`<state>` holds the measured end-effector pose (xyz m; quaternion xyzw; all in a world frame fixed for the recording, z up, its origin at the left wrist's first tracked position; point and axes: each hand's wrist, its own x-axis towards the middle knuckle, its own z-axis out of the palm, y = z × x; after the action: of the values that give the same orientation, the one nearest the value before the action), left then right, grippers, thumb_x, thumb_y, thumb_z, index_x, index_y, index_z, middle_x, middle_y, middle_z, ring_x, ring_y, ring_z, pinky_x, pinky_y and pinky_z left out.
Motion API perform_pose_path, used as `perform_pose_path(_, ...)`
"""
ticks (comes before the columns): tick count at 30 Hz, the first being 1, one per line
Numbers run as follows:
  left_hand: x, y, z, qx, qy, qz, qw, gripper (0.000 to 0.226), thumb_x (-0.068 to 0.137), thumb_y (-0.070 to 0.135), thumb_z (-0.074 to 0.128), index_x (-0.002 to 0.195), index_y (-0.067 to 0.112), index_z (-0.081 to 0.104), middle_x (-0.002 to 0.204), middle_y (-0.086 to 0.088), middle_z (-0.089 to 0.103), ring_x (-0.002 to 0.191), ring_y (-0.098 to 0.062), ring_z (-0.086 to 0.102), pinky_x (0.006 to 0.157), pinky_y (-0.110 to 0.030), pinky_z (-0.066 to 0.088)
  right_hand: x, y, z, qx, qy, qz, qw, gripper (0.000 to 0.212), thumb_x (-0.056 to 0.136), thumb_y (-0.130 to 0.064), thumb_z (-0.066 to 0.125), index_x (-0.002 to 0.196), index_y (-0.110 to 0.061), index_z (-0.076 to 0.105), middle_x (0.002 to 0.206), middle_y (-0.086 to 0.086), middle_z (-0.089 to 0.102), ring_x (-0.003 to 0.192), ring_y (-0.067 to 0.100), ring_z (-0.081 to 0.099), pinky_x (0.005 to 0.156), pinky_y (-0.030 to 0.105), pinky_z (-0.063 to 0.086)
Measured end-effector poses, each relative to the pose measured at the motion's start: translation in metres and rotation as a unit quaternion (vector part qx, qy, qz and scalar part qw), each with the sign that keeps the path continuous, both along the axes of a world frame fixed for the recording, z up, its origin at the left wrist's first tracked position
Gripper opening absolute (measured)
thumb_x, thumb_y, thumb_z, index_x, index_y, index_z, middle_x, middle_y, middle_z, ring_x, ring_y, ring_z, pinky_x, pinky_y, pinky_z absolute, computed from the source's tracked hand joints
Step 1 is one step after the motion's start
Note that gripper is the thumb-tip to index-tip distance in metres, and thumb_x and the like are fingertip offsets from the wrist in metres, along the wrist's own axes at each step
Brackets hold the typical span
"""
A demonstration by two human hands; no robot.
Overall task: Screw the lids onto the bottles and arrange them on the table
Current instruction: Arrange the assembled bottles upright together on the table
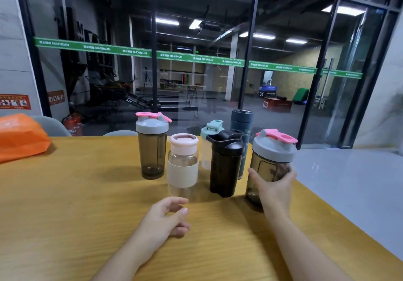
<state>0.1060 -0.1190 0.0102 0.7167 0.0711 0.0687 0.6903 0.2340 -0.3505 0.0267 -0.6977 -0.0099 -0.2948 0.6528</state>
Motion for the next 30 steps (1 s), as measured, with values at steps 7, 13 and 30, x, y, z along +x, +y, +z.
perform_pose_path(7,-0.002,0.003,0.004,-0.042,-0.077,0.072,0.993,0.018,0.090,-0.001,0.058,0.097,0.011,0.068,0.088,-0.013,0.069,0.066,-0.018,0.068,0.062,-0.029,0.057,0.008,0.005,0.000,-0.048,0.002,-0.026,0.999,0.094,0.061,-0.034,0.087,0.135,-0.023,0.030,0.127,-0.002,0.046,0.117,0.015,0.047,0.100,0.038,0.044)
perform_pose_path(13,0.011,-0.012,0.035,0.138,-0.250,0.085,0.955,0.003,0.084,0.032,0.066,0.085,0.030,0.067,0.073,0.007,0.070,0.071,-0.010,0.065,0.067,-0.021,0.052,0.011,0.003,-0.008,-0.076,-0.016,-0.014,0.997,0.087,0.071,-0.036,0.080,0.137,-0.017,0.027,0.133,0.005,0.041,0.121,0.018,0.043,0.099,0.037,0.042)
perform_pose_path(30,0.130,-0.078,0.130,0.689,-0.093,0.075,0.715,0.099,0.067,0.080,0.056,0.138,0.013,0.034,0.137,-0.007,0.048,0.125,-0.026,0.046,0.107,-0.045,0.034,0.016,-0.007,-0.013,-0.106,0.010,-0.045,0.993,0.098,0.065,-0.036,0.059,0.148,-0.005,0.016,0.144,0.018,0.029,0.135,0.030,0.028,0.113,0.049,0.024)
